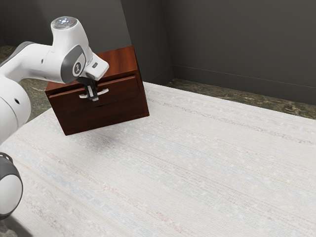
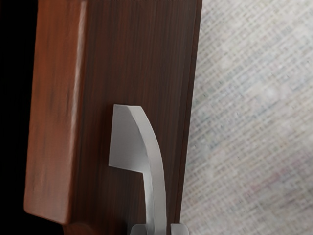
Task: Pull the drawer handle with one arm to open the drawer
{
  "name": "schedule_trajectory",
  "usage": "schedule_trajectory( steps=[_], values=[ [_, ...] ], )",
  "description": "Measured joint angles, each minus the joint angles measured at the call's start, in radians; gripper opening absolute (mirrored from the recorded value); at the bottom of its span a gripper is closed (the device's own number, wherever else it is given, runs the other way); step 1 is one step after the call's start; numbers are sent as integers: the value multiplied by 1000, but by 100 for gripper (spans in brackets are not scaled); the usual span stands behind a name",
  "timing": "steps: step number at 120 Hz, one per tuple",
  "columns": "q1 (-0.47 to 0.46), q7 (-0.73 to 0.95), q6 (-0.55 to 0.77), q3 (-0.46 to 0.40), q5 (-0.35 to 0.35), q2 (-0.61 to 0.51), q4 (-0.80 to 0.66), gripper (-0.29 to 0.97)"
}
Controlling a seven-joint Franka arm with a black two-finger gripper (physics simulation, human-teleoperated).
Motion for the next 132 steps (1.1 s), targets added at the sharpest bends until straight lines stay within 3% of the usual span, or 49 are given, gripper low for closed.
schedule_trajectory(
  steps=[132],
  values=[
    [-14,-33,-21,-29,1,-152,-196,-11]
  ],
)
